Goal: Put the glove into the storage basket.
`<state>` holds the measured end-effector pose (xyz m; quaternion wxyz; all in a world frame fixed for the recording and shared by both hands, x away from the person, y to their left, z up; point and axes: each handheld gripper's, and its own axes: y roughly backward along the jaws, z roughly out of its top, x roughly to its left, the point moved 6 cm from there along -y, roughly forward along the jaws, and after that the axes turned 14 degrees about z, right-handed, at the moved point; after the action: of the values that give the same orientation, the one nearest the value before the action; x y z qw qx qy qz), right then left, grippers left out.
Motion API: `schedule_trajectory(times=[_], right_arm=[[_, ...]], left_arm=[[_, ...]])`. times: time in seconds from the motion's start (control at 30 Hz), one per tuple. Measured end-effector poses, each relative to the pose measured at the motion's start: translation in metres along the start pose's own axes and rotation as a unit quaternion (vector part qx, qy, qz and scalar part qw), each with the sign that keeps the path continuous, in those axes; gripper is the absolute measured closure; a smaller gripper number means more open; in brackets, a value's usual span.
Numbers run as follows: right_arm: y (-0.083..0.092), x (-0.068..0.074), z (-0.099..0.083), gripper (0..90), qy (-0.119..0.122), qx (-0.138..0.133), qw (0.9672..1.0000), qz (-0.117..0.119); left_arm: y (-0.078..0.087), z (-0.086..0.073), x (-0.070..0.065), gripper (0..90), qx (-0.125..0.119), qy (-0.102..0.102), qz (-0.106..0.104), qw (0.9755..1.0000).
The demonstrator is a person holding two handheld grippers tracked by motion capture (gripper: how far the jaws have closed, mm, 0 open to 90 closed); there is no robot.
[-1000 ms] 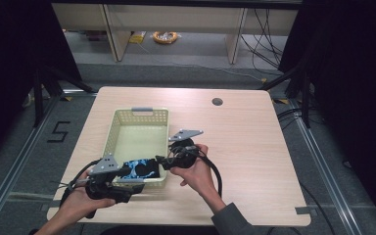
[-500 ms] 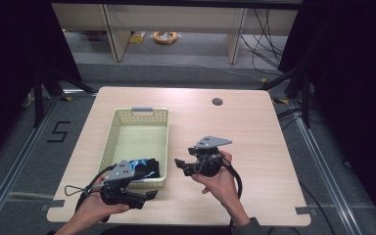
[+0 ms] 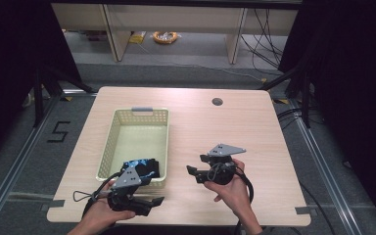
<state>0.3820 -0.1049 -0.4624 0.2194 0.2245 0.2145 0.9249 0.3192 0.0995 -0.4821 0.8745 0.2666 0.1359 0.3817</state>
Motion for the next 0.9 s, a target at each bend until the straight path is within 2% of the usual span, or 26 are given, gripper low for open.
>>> schedule_trajectory(times=[0.1, 0.13, 0.2, 0.27, 0.3, 0.33, 0.37, 0.43, 0.47, 0.5, 0.53, 0.6, 0.63, 0.67, 0.7, 0.73, 0.77, 0.8, 0.83, 0.87, 0.9], right_arm=[[0.004, 0.001, -0.006, 35.7, -0.012, 0.001, 0.9999, -0.004], [0.005, -0.001, -0.008, 35.6, -0.003, -0.001, 1.0, -0.002], [0.01, 0.0, -0.011, 35.5, -0.008, 0.001, 0.9999, -0.009], [0.011, 0.003, -0.014, 35.2, -0.022, -0.003, 0.9998, 0.0], [0.013, 0.0, -0.014, 35.2, -0.004, -0.003, 1.0, -0.001], [0.014, 0.001, -0.015, 35.1, -0.014, -0.005, 0.9999, 0.002], [0.016, 0.001, -0.016, 35.0, -0.011, -0.005, 0.9999, -0.001], [0.018, 0.004, -0.019, 34.3, -0.028, -0.009, 0.9996, 0.0], [0.019, 0.002, -0.02, 33.9, -0.015, -0.01, 0.9998, 0.001], [0.02, 0.006, -0.022, 33.6, -0.033, -0.012, 0.9994, 0.004], [0.021, 0.003, -0.023, 33.4, -0.016, -0.011, 0.9998, 0.004], [0.022, 0.006, -0.027, 32.6, -0.034, -0.012, 0.9993, 0.009], [0.023, 0.003, -0.028, 32.0, -0.019, -0.008, 0.9998, 0.006], [0.023, 0.005, -0.031, 31.6, -0.034, -0.005, 0.9994, 0.004], [0.023, 0.003, -0.033, 31.3, -0.027, -0.005, 0.9996, 0.007], [0.024, 0.004, -0.036, 31.0, -0.035, -0.001, 0.9994, 0.006], [0.024, 0.002, -0.038, 30.9, -0.032, 0.002, 0.9994, 0.01], [0.024, 0.002, -0.04, 30.9, -0.029, 0.001, 0.9995, 0.009], [0.024, 0.004, -0.043, 30.9, -0.043, 0.006, 0.999, 0.007], [0.024, 0.002, -0.044, 30.9, -0.03, 0.007, 0.9995, 0.013], [0.024, 0.004, -0.047, 30.9, -0.049, 0.007, 0.9987, 0.011]], left_arm=[[0.0, -0.002, 0.0, 22.0, 0.004, 0.0, 0.003, 1.0], [-0.001, -0.002, 0.0, 22.0, 0.002, 0.001, 0.003, 1.0], [-0.002, -0.003, 0.0, 21.9, 0.004, 0.0, 0.004, 1.0], [-0.002, -0.004, 0.0, 21.7, 0.003, 0.0, 0.009, 1.0], [-0.002, -0.004, -0.001, 21.7, 0.0, -0.003, 0.004, 1.0], [-0.002, -0.005, 0.0, 21.6, 0.003, -0.007, 0.004, 1.0], [-0.002, -0.005, 0.0, 21.5, 0.002, -0.009, 0.005, 0.9999], [-0.002, -0.007, 0.0, 21.2, 0.003, -0.005, 0.007, 1.0], [-0.002, -0.008, -0.001, 21.2, 0.004, -0.006, 0.006, 1.0], [-0.003, -0.009, 0.0, 21.1, 0.0, -0.007, 0.005, 1.0], [-0.003, -0.01, -0.001, 21.1, 0.001, -0.005, 0.004, 1.0], [-0.003, -0.013, 0.0, 20.9, 0.007, -0.006, 0.006, 0.9999], [-0.004, -0.014, 0.001, 20.7, 0.008, -0.007, 0.009, 0.9999], [-0.004, -0.017, 0.002, 20.6, 0.014, -0.009, 0.016, 0.9997], [-0.004, -0.018, 0.002, 20.4, 0.012, -0.004, 0.011, 0.9999], [-0.004, -0.019, 0.002, 20.3, 0.011, -0.008, 0.011, 0.9998], [-0.005, -0.021, 0.003, 20.2, 0.013, -0.015, 0.011, 0.9997], [-0.005, -0.022, 0.002, 20.1, 0.012, -0.008, 0.01, 0.9998], [-0.007, -0.024, 0.003, 20.0, 0.012, -0.012, 0.01, 0.9998], [-0.008, -0.026, 0.003, 19.9, 0.012, -0.01, 0.012, 0.9998], [-0.008, -0.028, 0.005, 19.9, 0.018, -0.014, 0.015, 0.9996]])
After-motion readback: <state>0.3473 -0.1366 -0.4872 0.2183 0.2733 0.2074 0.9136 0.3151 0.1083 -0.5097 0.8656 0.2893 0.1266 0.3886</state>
